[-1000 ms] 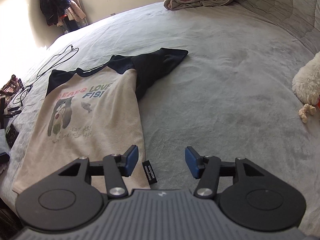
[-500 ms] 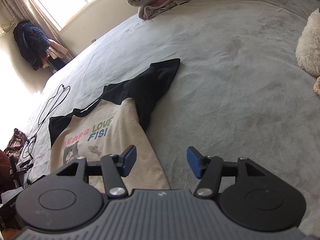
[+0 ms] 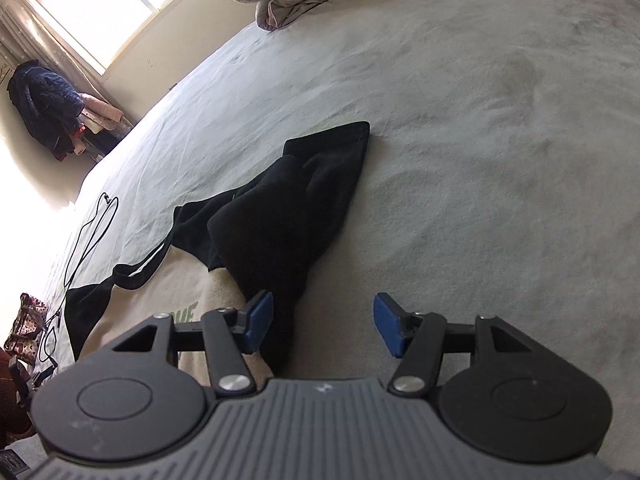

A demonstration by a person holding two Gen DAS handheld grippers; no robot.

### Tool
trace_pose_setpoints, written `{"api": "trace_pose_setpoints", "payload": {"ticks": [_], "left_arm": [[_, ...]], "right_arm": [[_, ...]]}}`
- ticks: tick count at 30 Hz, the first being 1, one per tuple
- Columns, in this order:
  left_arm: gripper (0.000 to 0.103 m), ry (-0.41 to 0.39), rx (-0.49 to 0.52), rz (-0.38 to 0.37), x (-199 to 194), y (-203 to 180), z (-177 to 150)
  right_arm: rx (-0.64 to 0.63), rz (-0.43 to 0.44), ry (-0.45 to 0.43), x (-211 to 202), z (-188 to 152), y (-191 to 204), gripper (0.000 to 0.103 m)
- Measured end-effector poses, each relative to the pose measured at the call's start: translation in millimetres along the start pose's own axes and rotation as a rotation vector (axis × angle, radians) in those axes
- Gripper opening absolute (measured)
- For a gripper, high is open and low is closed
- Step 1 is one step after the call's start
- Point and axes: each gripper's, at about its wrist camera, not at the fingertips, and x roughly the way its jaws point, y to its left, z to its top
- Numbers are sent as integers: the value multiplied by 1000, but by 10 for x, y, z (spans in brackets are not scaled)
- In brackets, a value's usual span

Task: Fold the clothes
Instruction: 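Open both grippers to release the hem and move over the sweatshirt front, then grasp the bunched black sleeve with the right gripper and lift it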

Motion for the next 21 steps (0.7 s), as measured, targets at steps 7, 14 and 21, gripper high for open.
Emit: {"api": "trace_pose_setpoints", "payload": {"ticks": [7,14,21], "left_arm": [[60,-2,103,27,-20,-119,-48],[61,14,76,21,-32,-76,-6],[61,13,37,36,-59,-40,54]], "right_arm": [[9,-11,-69,175,-13,151,50],[6,13,-120,237,23,350,19],[-70,73,-137,277,-20,702,17]]}}
